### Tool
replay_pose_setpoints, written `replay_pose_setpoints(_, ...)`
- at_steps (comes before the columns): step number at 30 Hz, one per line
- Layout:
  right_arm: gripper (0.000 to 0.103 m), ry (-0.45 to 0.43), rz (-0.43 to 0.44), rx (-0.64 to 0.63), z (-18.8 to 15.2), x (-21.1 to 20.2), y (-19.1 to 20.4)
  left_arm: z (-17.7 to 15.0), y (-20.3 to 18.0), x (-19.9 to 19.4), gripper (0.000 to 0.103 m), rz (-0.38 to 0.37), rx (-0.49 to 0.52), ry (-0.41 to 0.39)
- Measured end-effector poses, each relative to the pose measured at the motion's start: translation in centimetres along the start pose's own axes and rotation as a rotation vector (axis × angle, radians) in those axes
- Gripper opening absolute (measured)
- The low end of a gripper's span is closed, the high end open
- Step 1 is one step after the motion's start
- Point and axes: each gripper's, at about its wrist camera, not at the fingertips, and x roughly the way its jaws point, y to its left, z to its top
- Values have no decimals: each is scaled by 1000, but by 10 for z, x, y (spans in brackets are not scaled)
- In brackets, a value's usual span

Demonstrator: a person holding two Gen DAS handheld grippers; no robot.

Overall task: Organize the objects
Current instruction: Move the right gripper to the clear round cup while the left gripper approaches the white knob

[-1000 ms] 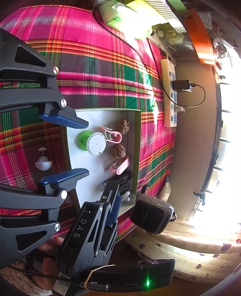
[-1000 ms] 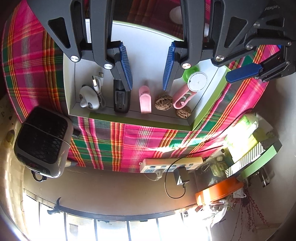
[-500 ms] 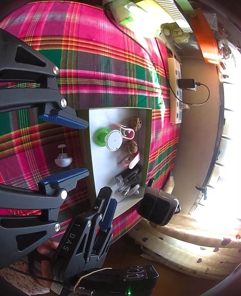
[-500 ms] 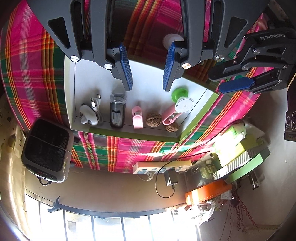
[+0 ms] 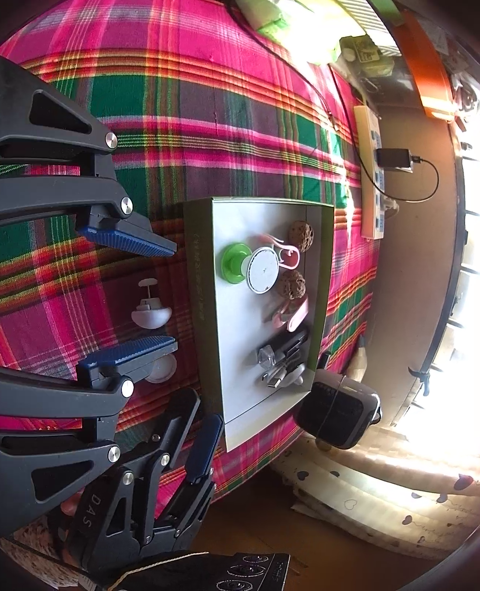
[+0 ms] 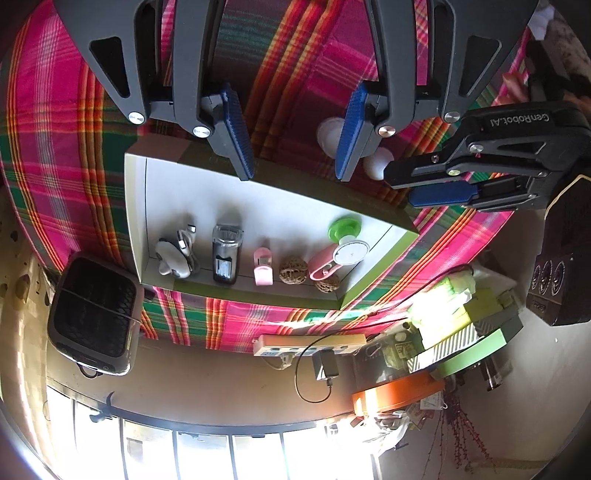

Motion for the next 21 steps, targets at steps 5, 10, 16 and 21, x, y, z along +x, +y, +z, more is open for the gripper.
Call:
replay_pose_setpoints(5, 47, 20, -4, 5, -8, 3, -1, -1, -2, 5, 43, 4, -1, 12)
replay_pose_setpoints(10, 47, 30, 7, 10, -12, 4, -2, -2, -4, 7, 43, 3, 6, 20)
replay_pose_setpoints(16, 47, 38, 7, 14, -16, 5, -2, -3, -5, 15, 43, 13, 13, 41)
replay_pose_setpoints(21, 47, 43, 10, 7, -17, 5, 0, -3, -1, 16, 43, 34, -1, 43)
